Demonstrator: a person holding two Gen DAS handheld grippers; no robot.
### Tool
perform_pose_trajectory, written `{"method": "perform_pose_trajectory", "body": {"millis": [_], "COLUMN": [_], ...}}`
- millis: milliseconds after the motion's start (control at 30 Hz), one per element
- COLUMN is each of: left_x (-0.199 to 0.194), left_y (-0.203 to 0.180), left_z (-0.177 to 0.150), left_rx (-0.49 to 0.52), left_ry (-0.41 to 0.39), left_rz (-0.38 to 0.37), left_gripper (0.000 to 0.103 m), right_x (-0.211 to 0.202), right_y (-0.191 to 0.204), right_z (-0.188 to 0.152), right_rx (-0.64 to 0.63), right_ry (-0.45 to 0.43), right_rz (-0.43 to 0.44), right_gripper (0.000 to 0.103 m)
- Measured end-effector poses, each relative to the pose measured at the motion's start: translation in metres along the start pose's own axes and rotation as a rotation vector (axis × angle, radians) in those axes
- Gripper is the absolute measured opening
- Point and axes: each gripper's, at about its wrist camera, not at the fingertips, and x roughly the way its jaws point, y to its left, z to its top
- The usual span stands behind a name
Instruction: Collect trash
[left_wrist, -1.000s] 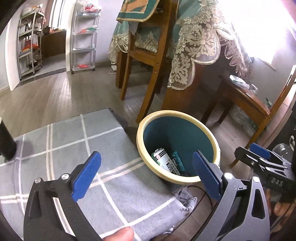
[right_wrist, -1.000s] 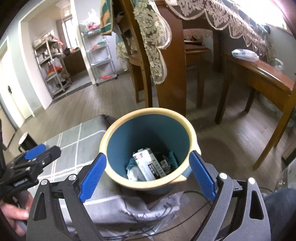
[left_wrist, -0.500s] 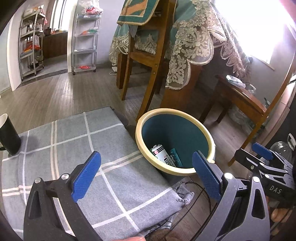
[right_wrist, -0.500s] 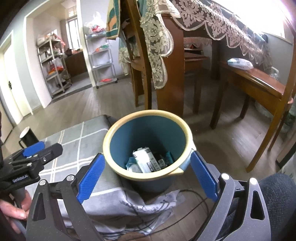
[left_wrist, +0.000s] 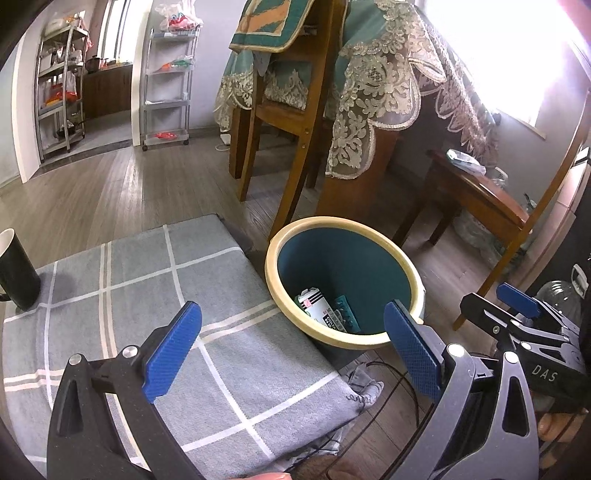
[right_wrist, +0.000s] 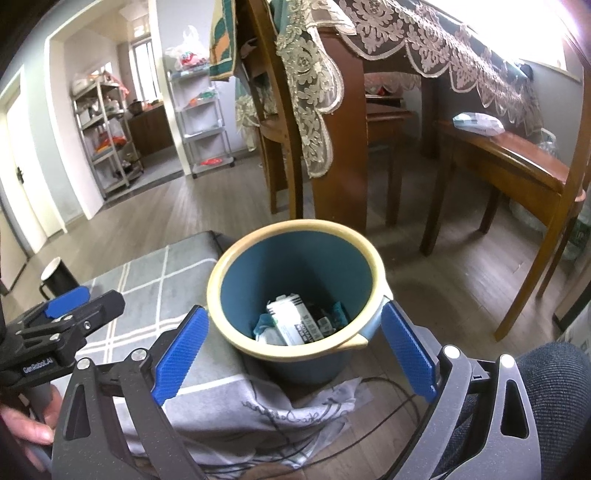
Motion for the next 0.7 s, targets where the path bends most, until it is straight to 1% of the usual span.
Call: {"method": "perform_pose_trajectory", "body": {"millis": [700], "left_x": [0.0022], "left_y": [-0.0027], "left_z": [-0.0013], "left_rx": [0.005], "left_ry": [0.008], "left_rz": [-0.008], "left_gripper": [0.097], "right_x": [-0.0003], "right_y": [0.0005], "right_z": [0.0], "right_rx": [0.001], "right_ry": [0.001], "right_rz": [0.002], "right_gripper": [0.095]}}
